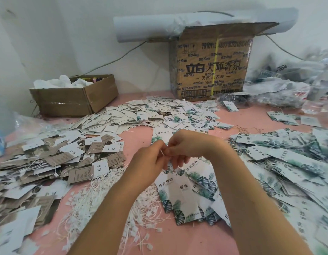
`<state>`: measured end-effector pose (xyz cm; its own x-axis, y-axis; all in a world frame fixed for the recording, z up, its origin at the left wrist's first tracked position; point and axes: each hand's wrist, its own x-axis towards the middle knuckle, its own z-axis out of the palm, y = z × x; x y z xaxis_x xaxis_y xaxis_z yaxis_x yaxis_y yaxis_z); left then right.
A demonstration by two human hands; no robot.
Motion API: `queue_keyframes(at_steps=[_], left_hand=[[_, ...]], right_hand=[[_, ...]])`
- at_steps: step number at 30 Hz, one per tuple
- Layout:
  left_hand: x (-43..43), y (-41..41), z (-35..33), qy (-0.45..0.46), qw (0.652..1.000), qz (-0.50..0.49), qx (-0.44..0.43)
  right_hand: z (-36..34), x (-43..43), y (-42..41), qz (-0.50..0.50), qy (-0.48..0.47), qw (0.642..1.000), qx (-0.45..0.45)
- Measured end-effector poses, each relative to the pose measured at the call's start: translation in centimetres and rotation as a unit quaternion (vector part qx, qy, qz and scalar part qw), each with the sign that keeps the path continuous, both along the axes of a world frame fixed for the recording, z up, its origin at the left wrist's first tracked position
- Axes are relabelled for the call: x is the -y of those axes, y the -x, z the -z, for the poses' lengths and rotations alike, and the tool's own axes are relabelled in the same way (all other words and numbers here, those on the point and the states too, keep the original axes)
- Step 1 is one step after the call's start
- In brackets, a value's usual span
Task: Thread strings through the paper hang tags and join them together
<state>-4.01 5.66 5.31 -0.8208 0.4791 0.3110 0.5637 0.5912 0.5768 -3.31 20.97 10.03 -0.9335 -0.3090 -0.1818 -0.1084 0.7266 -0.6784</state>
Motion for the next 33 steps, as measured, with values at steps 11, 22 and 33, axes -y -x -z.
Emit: queue_keyframes(at_steps=[11, 22, 33], left_hand=[[-0.1, -0.3, -0.4, -0.130, 0.991, -0.028, -0.019], [0.9, 0.2, -0.9, -0.074, 0.997, -0.027, 0.021], [1.6, 0.5, -0.9, -0.052, 0.997, -0.044, 0.028]], right_hand=[[0.0, -0.2, 0.1, 0.022, 0.162, 0.984, -0.065], [-0.9, -1.7, 0.5, 0.259, 0.195, 0.920, -0.221], [0.1, -4.5, 1.1, 0.331, 0.072, 0.919, -0.203]])
